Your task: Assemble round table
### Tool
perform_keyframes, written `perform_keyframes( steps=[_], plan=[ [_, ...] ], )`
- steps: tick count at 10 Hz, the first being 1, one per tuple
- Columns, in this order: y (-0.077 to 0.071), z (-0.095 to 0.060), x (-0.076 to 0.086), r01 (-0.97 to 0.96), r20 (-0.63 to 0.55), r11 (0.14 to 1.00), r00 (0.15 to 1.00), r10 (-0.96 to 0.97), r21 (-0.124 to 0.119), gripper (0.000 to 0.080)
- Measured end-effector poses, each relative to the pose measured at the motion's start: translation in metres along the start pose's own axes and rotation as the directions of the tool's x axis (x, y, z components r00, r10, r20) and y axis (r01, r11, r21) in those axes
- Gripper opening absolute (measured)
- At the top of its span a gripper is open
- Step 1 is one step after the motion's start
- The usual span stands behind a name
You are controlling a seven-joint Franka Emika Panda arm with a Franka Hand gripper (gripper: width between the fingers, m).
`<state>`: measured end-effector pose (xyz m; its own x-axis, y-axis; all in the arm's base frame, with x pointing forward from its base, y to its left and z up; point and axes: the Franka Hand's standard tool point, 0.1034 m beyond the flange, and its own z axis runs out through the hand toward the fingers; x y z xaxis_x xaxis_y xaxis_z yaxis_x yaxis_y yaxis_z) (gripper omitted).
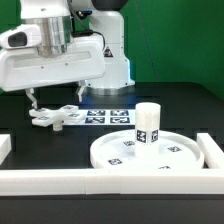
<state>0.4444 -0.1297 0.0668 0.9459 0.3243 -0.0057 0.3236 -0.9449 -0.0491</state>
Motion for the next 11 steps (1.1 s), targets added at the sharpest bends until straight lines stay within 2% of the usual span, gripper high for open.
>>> perform_keyframes(
  steps=[2, 3, 4, 7, 9, 11],
  plan=[
    [-0.004, 0.005, -0.019, 0.008, -0.01, 1.0, 1.0, -0.008, -0.025, 0.0649],
    [-0.005, 0.009, -0.032, 0.001, -0.004, 1.0, 1.0, -0.001, -0.027, 0.0649],
    [-0.003, 0.012, -0.039, -0.009, -0.006, 0.999, 1.0, 0.009, -0.038, 0.0649],
    [-0.003, 0.012, -0.039, -0.009, -0.003, 0.999, 1.0, 0.008, -0.037, 0.0649],
    [-0.008, 0.017, -0.042, 0.004, -0.001, 0.999, 1.0, -0.004, -0.046, 0.0649],
    [-0.007, 0.021, -0.045, 0.004, 0.008, 0.999, 1.0, -0.004, -0.044, 0.0649]
  ],
)
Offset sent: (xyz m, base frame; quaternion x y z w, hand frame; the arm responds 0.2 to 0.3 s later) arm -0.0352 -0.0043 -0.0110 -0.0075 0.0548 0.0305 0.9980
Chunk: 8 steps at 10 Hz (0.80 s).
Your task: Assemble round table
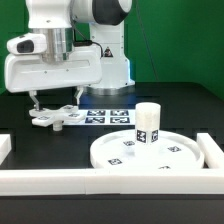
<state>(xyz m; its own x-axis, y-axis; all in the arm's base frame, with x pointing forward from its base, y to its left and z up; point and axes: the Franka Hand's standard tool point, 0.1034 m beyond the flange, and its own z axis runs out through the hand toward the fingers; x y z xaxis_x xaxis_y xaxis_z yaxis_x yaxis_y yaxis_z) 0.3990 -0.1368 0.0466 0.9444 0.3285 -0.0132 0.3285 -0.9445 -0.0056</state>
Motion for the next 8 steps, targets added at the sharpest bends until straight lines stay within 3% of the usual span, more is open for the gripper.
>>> perform_keyframes(
  steps=[8],
  plan=[
    [0.0009, 0.0065, -0.0039, -0.006, 0.015, 1.0, 1.0, 0.006, 0.004, 0.0649]
  ],
)
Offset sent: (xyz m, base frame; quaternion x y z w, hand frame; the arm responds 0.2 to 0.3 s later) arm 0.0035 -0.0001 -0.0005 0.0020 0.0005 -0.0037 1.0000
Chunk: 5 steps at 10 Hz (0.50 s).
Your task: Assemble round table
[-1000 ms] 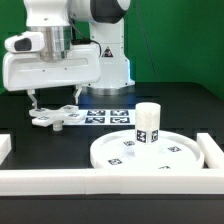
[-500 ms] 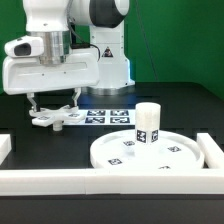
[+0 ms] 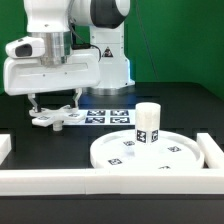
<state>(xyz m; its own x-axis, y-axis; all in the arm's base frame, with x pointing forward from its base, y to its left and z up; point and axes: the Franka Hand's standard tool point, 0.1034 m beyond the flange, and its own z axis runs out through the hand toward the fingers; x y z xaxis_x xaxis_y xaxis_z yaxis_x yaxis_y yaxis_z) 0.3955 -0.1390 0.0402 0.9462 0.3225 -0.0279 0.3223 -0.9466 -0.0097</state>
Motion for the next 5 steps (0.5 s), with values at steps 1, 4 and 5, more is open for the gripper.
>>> perform_keyframes(
  steps=[1, 4, 5],
  plan=[
    [0.0001, 0.002, -0.0007, 0.0, 0.004, 1.0, 1.0, 0.0, 0.001, 0.0649],
    [0.0003, 0.0071, -0.0028, 0.0, 0.015, 1.0, 1.0, 0.0, 0.003, 0.0649],
    [0.0007, 0.0084, -0.0027, 0.001, 0.018, 1.0, 1.0, -0.001, 0.003, 0.0649]
  ],
)
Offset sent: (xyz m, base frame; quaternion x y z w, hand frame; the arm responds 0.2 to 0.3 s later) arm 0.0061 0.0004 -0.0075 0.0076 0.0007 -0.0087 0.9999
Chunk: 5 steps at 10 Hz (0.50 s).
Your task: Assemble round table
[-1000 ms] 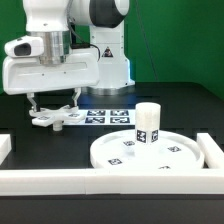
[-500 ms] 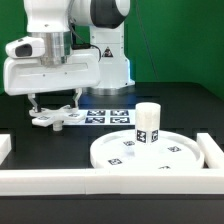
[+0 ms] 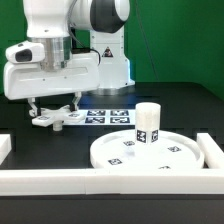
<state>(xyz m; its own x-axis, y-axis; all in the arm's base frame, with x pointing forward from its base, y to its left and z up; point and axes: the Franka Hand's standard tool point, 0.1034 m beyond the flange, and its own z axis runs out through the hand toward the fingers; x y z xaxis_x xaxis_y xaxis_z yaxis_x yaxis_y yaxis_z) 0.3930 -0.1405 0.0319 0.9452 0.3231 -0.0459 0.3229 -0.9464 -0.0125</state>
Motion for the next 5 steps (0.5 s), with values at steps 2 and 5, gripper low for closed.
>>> perform_keyframes(
  steps=[2, 5],
  plan=[
    [0.0009, 0.0026, 0.0004, 0.001, 0.005, 1.0, 1.0, -0.001, 0.001, 0.0649],
    [0.0008, 0.005, -0.0003, 0.002, 0.01, 1.0, 1.0, -0.002, 0.001, 0.0649]
  ],
)
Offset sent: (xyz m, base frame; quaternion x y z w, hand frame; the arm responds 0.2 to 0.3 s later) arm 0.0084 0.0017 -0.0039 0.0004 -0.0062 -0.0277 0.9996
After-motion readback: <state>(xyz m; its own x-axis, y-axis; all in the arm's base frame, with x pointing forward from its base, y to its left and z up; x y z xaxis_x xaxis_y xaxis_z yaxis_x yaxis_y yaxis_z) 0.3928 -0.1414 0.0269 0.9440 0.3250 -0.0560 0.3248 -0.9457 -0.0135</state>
